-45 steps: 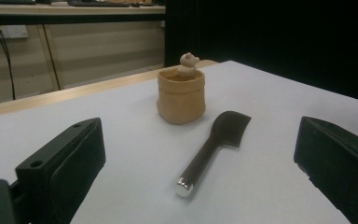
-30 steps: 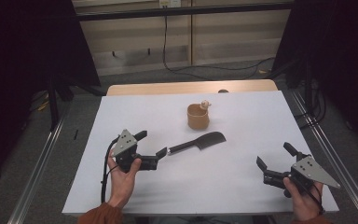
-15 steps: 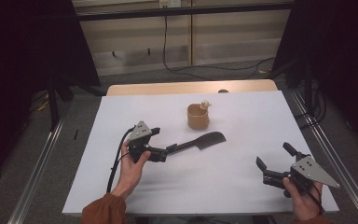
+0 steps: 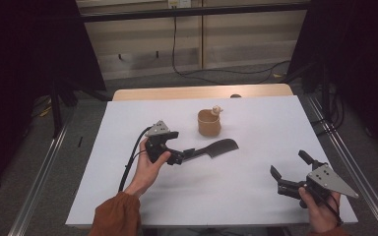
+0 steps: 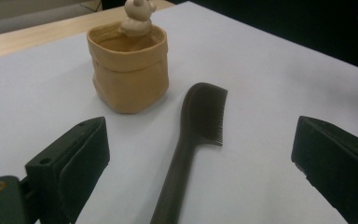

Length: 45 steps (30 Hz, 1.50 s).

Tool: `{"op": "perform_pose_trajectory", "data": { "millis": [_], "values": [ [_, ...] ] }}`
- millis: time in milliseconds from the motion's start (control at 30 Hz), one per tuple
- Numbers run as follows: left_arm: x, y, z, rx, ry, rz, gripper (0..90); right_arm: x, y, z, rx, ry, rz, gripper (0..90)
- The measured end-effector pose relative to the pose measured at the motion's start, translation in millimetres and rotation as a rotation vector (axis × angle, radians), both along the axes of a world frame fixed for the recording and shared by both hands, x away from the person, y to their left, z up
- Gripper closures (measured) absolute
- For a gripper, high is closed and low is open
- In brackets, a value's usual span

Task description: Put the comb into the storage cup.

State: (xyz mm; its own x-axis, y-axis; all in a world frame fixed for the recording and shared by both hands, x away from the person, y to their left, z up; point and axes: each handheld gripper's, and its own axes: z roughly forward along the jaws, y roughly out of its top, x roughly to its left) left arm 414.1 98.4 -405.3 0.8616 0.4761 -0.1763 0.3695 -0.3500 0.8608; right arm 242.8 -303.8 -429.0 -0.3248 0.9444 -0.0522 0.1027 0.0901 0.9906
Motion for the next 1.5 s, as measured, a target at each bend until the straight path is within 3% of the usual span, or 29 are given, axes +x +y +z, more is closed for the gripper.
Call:
{"op": "perform_pose_trajectory", "data": {
  "millis": [133, 233, 300, 533, 700, 867, 967, 1067, 1133, 1300, 1500],
  "values": [
    [3.6, -7.7, 1.8, 0.033, -0.008, -0.028, 4.2, -0.1, 0.2, 0.1, 0.001, -0.001, 0.001, 0.0],
    [9.7, -11.1, 1.9, 0.036, 0.013, -0.055, 3.7, -0.6, 0.4, 0.3, 0.002, -0.005, 0.002, 0.0],
    [13.3, -13.5, 1.0, 0.065, 0.007, -0.059, 3.9, -0.7, 0.3, 0.3, 0.001, -0.005, 0.003, 0.0],
    [25.3, -23.5, -3.3, 0.143, 0.047, -0.094, 5.9, -0.6, 0.6, 0.0, -0.005, -0.004, 0.004, 0.0],
    [31.8, -32.0, -5.5, 0.189, 0.043, -0.104, 6.2, -0.7, 0.7, -0.1, -0.008, -0.004, 0.004, 0.0],
    [34.3, -41.6, -6.5, 0.258, 0.051, -0.113, 8.0, -1.2, 0.3, 0.0, -0.010, -0.003, 0.000, 0.0],
    [34.6, -48.3, -5.8, 0.337, 0.033, -0.137, 10.1, -1.2, 0.4, -0.1, -0.008, -0.003, 0.001, 0.0],
    [36.9, -52.8, -8.5, 0.378, 0.037, -0.153, 12.0, -1.5, 0.6, 0.0, -0.008, -0.003, 0.002, 0.0],
    [37.6, -54.7, -11.5, 0.382, 0.026, -0.154, 14.3, -1.8, 0.5, 0.1, -0.011, -0.003, 0.004, 0.0],
    [42.0, -58.8, -20.2, 0.423, 0.050, -0.162, 16.5, -2.1, 0.2, 0.1, -0.010, -0.001, 0.005, 0.0],
    [42.6, -62.4, -22.0, 0.466, 0.062, -0.203, 25.5, -2.5, 0.0, 0.2, -0.010, -0.001, 0.007, 0.0]
  ]
}}
